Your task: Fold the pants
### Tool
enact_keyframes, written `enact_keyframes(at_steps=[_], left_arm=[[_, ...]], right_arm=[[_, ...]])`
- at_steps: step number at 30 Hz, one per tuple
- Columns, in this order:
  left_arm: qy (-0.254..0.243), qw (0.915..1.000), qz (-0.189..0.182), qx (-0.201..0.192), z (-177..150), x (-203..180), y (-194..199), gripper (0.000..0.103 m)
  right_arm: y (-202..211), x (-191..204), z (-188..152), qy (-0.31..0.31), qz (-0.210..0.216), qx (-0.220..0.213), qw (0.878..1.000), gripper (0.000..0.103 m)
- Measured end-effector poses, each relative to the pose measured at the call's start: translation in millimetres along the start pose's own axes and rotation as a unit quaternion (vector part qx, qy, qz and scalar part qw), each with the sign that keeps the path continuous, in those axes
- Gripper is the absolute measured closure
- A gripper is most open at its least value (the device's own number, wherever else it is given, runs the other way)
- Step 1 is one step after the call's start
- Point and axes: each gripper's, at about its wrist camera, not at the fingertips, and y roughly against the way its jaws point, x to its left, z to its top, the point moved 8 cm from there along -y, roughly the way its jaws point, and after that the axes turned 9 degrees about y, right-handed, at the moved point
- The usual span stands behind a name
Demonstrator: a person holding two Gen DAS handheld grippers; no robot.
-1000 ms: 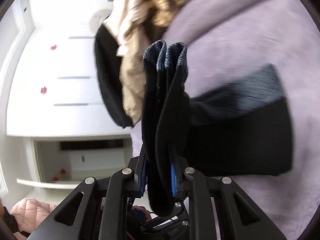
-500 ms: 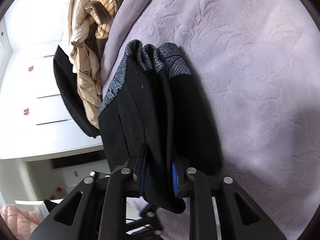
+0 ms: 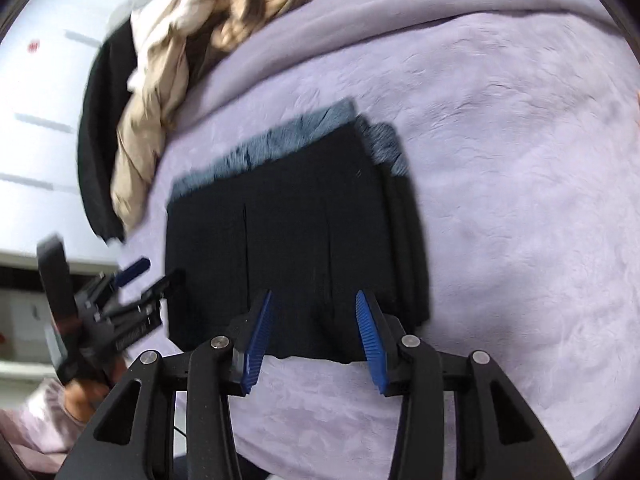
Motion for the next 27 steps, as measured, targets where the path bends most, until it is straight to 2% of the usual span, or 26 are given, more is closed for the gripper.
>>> enact_keyframes(at_steps=[2,6,8,15,16,19,22,23,25,27], left_arm=[[-0.008,1.0,-0.004,0.002,-7,0,-6,0.026],[-0.011,0.9999,-0.005,0.007,-8,-3,-4,0.024],[-0.004,0.9999,0.007,0.013,-3,0,-6,0.011],[0.014,0.9995,0.013,0.027,-11,3,0,0.011],[0.016,0.9994,0.015,0.028,-12,2,1,0.011],[0.02,0.999,0.02,0.035,-20,0,8,0.011],[0.028,0.9983,0.023,0.045,-24,0,10,0.01],[0.029,0.9981,0.027,0.047,-25,0,11,0.0],[0.03,0.9979,0.033,0.046,-28,-2,14,0.0],[0.03,0.9978,0.033,0.048,-31,-6,17,0.0]], right_arm=[[-21,-5,-12,-0.001,-0.024,0.026,0.999,0.057],[-20,-12,-18,-0.026,-0.024,0.016,0.999,0.057],[-17,-12,-20,-0.027,-0.024,0.019,0.999,0.056],[-17,-11,-23,-0.031,-0.034,0.027,0.999,0.051],[-16,-11,-24,-0.033,-0.033,0.027,0.999,0.05],[-14,-11,-27,-0.04,-0.021,0.029,0.999,0.036],[-10,-13,-33,-0.035,-0.016,0.034,0.999,0.034],[-10,-13,-34,-0.033,-0.014,0.036,0.999,0.03],[-10,-14,-36,-0.033,-0.007,0.037,0.999,0.023],[-8,-15,-39,-0.034,0.002,0.035,0.999,0.023]])
